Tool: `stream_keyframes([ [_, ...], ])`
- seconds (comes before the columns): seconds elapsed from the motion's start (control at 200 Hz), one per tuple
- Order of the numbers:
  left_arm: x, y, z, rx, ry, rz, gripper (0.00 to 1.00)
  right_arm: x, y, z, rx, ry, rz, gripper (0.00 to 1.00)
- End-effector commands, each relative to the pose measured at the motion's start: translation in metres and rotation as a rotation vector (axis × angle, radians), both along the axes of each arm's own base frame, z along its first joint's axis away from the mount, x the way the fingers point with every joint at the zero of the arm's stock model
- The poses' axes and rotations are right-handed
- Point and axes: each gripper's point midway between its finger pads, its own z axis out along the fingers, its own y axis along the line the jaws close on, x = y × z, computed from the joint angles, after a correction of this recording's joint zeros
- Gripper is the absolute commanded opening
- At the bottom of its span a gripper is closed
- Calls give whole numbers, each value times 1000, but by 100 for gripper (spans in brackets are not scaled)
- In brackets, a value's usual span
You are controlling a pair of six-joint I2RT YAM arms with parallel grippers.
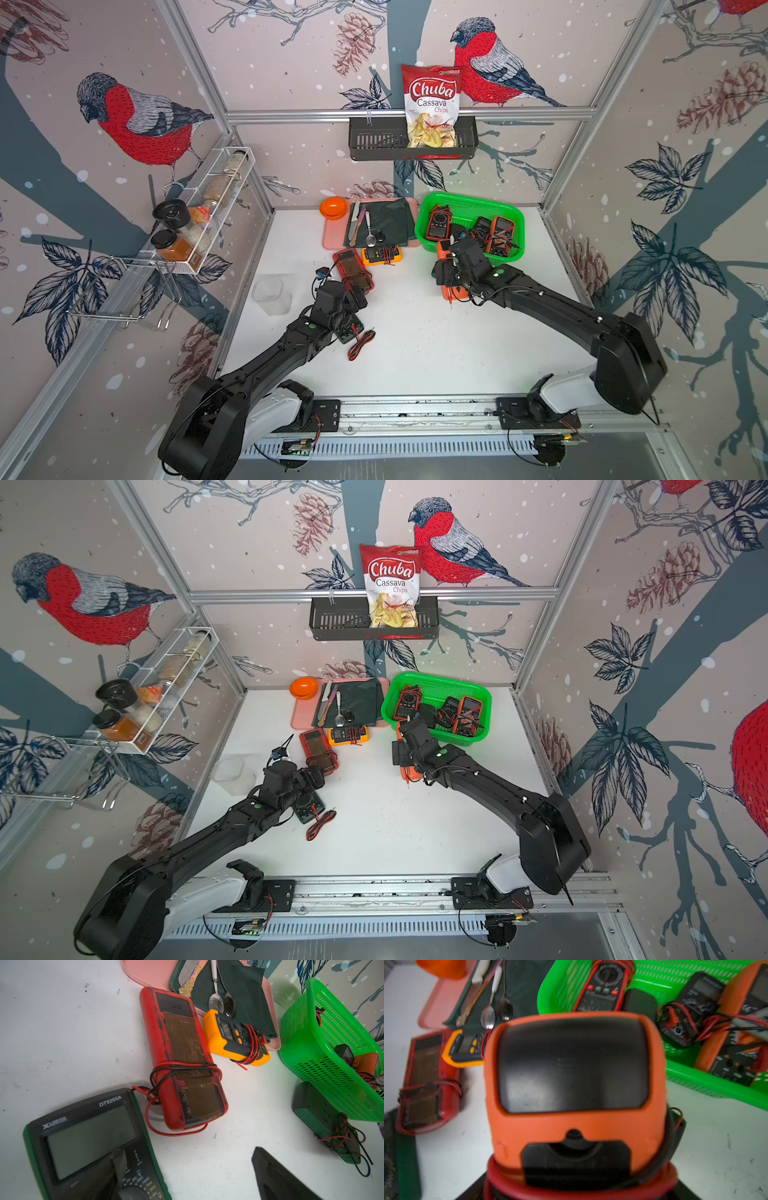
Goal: Put the multimeter into the basket
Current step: Pick up the multimeter from the center of the board, then place the multimeter in the basket.
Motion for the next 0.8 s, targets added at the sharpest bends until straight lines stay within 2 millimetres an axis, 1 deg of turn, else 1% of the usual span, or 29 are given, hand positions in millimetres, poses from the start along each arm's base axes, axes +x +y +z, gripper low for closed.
stream_keyframes([
  [0.0,9,-6,11,-3,-48,-24,98,20,-18,36,99,-96,-118,7],
  [0.19,12,-10,9,11,-49,-52,98,48,-60,80,140,-222,-262,9],
  [0.31,15,-14,8,26,-43,-78,98,68,-86,98,157,-263,-342,10],
  [0.38,17,-16,6,38,-34,-91,98,80,-99,104,162,-275,-378,10],
  [0.475,20,-20,5,49,-30,-114,98,95,-115,110,168,-285,-419,10],
  [0.595,22,-22,6,45,-45,-121,98,115,-125,111,167,-286,-447,10],
  [0.71,25,-20,7,58,-52,-111,98,133,-131,104,161,-269,-474,11],
  [0.795,27,-19,6,72,-47,-106,98,146,-131,92,166,-242,-479,11],
])
